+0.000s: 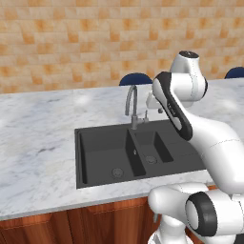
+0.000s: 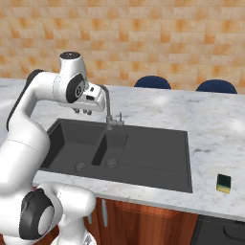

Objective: Soak the sponge with water for a few seconds and then drop it inside the sink.

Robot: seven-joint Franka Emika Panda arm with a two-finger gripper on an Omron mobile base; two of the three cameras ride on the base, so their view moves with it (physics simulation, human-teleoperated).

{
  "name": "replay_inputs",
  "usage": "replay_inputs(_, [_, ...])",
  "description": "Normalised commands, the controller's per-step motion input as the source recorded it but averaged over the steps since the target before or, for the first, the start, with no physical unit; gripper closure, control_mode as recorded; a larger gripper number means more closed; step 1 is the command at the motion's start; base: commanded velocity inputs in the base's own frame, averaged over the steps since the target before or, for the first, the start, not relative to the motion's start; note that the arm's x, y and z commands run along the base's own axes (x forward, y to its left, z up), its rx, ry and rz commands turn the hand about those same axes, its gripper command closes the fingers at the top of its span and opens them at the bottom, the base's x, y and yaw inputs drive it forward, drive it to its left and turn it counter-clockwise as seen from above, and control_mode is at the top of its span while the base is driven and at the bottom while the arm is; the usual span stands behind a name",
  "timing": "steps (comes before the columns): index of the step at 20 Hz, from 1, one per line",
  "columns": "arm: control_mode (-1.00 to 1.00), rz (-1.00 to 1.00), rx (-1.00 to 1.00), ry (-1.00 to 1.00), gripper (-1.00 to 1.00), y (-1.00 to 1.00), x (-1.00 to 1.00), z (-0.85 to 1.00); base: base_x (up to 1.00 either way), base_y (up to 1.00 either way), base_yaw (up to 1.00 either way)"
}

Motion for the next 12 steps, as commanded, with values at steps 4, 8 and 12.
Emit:
replay_inputs(4, [-1.00,0.00,0.00,0.00,-1.00,-0.13,0.00,0.00,0.00,0.00,0.00])
replay_inputs(8, [-1.00,0.00,0.00,0.00,-1.00,-0.23,0.02,0.00,0.00,0.00,0.00])
replay_inputs(12, [-1.00,0.00,0.00,0.00,-1.00,-0.08,0.00,0.00,0.00,0.00,0.00])
